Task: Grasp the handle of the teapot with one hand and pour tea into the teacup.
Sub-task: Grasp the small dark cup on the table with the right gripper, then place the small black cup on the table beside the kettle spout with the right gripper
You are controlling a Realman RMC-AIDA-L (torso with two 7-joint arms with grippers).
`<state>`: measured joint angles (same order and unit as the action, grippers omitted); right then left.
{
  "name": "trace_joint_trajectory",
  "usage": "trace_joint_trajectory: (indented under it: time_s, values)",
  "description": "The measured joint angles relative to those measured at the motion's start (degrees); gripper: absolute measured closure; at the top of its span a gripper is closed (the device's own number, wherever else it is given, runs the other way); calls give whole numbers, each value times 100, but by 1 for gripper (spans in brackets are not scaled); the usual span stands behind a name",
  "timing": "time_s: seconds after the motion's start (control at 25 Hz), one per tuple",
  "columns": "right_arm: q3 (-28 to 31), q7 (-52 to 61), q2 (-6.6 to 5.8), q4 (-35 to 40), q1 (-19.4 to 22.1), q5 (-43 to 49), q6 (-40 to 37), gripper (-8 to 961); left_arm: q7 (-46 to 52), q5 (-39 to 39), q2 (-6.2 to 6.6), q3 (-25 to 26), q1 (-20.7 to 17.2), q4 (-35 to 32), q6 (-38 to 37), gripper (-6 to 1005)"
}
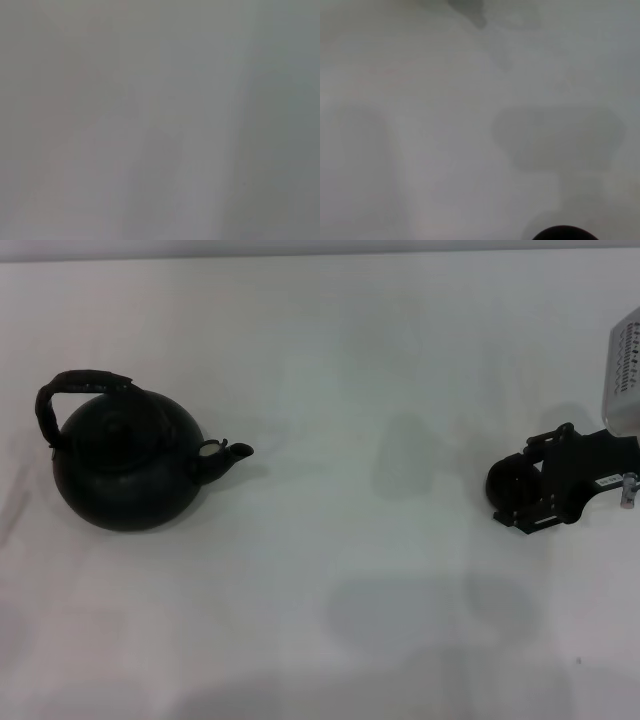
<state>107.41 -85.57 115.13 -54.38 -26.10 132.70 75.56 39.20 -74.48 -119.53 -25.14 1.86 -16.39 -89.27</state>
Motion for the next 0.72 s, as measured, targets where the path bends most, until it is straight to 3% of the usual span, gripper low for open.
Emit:
trace_joint_trajectory:
  time_s: [0.36,0.72]
  values:
    - [-54,7,1,-9,0,-6,-21,230,0,-13,10,0,5,-13,-6,199]
    - [-83,208,11,-416,-121,-411,380,230,0,-21,8,-70,39,-16,-51,200]
